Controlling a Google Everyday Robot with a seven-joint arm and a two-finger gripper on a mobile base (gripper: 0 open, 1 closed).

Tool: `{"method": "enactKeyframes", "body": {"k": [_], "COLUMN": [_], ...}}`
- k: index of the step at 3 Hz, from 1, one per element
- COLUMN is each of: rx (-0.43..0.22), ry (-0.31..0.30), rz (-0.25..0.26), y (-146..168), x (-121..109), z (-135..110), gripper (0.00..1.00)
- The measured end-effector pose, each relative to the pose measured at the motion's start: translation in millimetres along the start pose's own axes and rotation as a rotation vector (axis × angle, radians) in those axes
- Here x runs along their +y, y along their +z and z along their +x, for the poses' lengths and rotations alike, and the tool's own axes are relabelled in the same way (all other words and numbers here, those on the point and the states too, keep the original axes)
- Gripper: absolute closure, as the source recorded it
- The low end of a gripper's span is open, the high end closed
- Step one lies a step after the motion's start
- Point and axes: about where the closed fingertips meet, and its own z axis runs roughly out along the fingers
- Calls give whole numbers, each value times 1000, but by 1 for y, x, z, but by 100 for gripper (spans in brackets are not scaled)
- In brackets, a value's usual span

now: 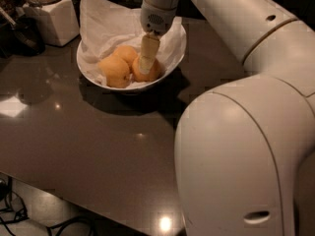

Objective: Pick orange from white bowl

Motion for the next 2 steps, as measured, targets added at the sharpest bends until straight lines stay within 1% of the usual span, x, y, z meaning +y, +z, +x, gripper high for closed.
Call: {"method": "enactKeyframes", "body": {"k": [2], "rx": [1], "ry": [-28], "rz": [-24], "y": [10], "x": [5], "z": [-4], "gripper": [28]}}
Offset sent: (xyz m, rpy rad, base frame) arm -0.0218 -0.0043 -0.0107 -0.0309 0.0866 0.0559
